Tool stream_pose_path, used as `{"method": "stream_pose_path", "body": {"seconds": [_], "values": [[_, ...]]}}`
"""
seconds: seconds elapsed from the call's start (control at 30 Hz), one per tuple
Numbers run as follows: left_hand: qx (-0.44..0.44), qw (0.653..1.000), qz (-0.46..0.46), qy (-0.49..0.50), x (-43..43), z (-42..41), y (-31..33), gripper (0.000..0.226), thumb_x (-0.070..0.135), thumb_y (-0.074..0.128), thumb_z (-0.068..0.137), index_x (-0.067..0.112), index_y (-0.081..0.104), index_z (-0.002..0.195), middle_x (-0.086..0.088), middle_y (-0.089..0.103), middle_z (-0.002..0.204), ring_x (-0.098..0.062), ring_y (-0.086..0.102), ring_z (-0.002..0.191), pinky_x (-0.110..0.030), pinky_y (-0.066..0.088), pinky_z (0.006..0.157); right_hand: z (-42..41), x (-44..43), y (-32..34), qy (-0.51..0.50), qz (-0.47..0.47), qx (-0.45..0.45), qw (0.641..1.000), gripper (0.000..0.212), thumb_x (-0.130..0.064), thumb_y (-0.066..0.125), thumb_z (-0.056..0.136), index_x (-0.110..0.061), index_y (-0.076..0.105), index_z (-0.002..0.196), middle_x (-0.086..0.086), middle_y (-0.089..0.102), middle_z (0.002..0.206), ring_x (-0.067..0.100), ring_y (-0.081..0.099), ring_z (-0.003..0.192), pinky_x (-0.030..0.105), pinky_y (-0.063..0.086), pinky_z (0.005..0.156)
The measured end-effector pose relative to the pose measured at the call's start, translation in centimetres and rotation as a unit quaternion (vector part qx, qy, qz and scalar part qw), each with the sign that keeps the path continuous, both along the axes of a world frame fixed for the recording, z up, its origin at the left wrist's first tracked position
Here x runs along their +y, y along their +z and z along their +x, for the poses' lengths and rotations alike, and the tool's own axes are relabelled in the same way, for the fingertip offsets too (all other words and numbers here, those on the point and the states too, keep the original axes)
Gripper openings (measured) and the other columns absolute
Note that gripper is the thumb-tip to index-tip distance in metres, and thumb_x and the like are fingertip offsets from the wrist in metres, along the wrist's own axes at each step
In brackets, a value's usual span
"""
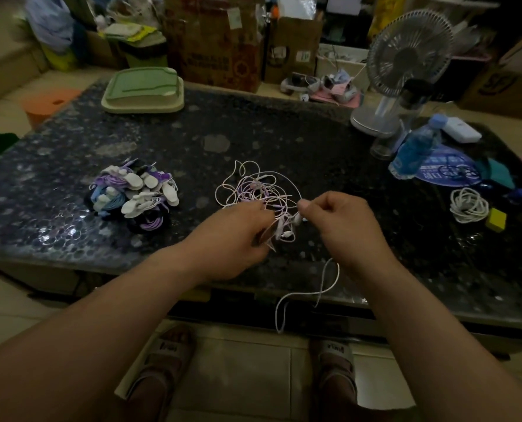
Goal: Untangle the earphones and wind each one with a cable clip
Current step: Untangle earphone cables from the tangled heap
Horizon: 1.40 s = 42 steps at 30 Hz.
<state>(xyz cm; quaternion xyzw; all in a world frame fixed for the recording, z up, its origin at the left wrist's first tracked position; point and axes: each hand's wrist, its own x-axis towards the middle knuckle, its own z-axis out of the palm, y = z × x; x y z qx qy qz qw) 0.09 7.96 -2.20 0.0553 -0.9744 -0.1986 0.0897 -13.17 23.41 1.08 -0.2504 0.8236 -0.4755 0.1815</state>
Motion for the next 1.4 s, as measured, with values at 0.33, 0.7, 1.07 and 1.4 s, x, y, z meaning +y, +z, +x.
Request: {"method": "stream_pose_path", "body": {"seconds": [0.33,0.7,1.07,1.4], "values": [[0.092,0.940,0.308,0.113,0.0,-0.7,1.3,0.009,0.024,0.061,0.103,0.033,0.061,0.101,0.003,0.067,0.086,-0.014,0.064,0.075,-0.036,0.054,0.067,0.3,-0.3,-0.2,0.065,-0.028,0.019,0.997,0.015,-0.028,0.072,0.097,-0.019,0.077,0.087,-0.008,0.063,0.057,-0.001,0.055,0.052,0.019,0.046,0.052],[0.089,0.930,0.352,0.062,0.4,-0.1,1.8,0.007,0.018,0.066,0.101,0.024,0.068,0.097,0.011,0.066,0.080,0.000,0.059,0.071,-0.019,0.049,0.067,0.6,0.2,0.8,0.109,-0.049,-0.096,0.988,0.021,-0.029,0.071,0.098,-0.012,0.079,0.089,0.013,0.077,0.082,0.032,0.072,0.074,0.039,0.059,0.070],[-0.003,0.898,0.404,0.173,-1.3,-0.4,0.7,0.028,0.025,0.053,0.099,0.019,0.047,0.073,0.001,0.051,0.057,-0.019,0.052,0.054,-0.037,0.042,0.063,-1.8,0.8,1.2,-0.097,-0.219,-0.203,0.949,0.023,-0.018,0.056,0.104,-0.020,0.057,0.081,-0.006,0.045,0.060,0.008,0.038,0.052,0.020,0.028,0.043],[0.060,0.912,0.349,0.208,0.5,-0.5,1.6,0.033,0.018,0.049,0.102,0.029,0.056,0.132,0.008,0.062,0.120,0.000,0.061,0.088,-0.021,0.048,0.072,0.2,0.7,2.0,0.052,-0.178,-0.098,0.978,0.021,-0.024,0.051,0.109,-0.007,0.061,0.100,0.005,0.078,0.092,0.012,0.068,0.074,0.024,0.051,0.059]]}}
